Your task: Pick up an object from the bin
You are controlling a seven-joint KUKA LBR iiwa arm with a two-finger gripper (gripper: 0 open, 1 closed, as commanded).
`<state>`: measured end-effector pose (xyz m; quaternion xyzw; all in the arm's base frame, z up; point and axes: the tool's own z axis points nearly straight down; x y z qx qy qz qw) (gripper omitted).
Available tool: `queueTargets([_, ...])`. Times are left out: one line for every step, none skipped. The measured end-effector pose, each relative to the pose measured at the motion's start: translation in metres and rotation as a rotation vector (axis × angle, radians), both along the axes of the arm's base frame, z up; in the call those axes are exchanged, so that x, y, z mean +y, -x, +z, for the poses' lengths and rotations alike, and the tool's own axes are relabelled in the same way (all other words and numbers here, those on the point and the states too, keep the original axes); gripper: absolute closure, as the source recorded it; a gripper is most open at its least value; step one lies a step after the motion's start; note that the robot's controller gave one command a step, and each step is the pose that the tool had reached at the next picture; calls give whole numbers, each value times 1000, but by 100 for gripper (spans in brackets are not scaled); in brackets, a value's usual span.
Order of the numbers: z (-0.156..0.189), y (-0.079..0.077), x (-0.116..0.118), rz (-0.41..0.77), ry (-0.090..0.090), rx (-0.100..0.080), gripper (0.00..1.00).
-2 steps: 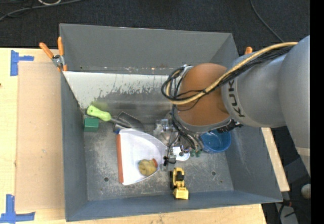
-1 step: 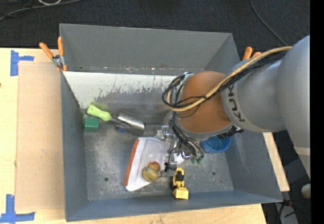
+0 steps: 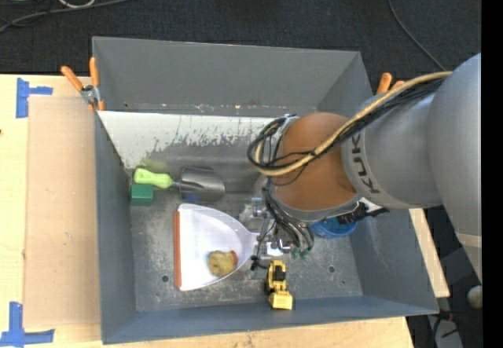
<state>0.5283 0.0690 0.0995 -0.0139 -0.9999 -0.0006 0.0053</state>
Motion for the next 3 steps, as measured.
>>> queueTargets([-28,43,13,183,-1,-7,0])
queueTargets([-29,11,9,45,-2,-7,100])
queueTargets([-29,11,9,45,-2,-7,100])
